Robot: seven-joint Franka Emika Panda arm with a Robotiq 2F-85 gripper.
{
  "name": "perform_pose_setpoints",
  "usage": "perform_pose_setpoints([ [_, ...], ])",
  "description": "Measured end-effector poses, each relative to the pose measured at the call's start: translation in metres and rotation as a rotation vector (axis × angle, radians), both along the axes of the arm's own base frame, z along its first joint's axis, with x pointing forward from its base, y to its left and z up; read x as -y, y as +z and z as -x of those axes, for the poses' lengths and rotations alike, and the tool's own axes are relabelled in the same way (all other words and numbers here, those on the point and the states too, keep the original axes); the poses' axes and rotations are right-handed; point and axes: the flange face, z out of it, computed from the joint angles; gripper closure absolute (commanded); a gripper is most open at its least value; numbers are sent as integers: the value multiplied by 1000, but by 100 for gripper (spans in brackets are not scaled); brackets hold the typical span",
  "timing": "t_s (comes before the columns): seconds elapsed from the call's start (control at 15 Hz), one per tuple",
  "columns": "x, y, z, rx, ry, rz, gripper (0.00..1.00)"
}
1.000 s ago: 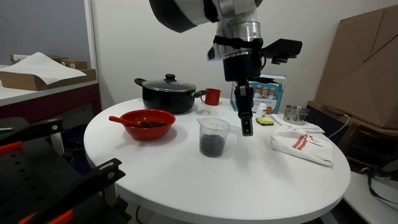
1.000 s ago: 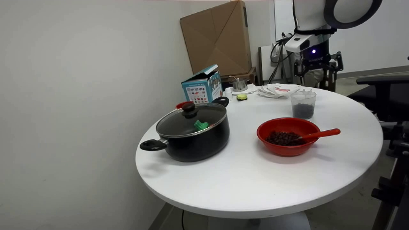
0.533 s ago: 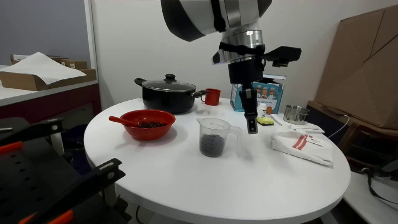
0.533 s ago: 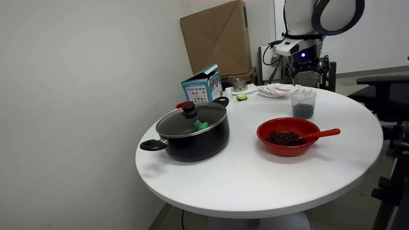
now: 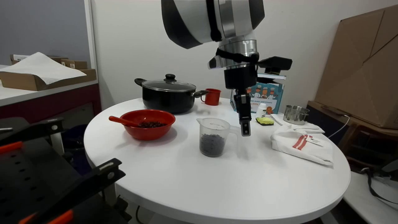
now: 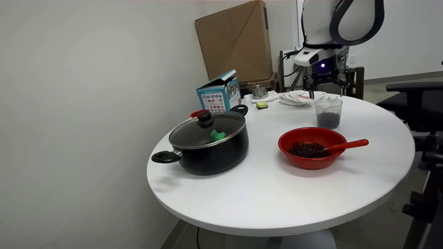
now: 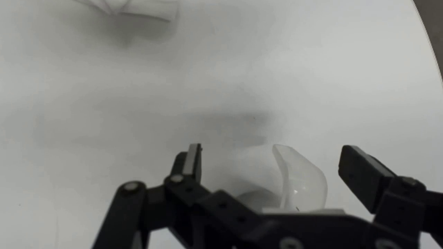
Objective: Pour the contents in the jug into the red bowl.
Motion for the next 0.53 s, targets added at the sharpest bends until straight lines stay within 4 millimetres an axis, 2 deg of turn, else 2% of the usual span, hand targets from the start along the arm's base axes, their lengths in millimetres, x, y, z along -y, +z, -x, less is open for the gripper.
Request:
perform_pose_setpoints([
  [0.53,-3,-6,1,-24,40,-20,1],
])
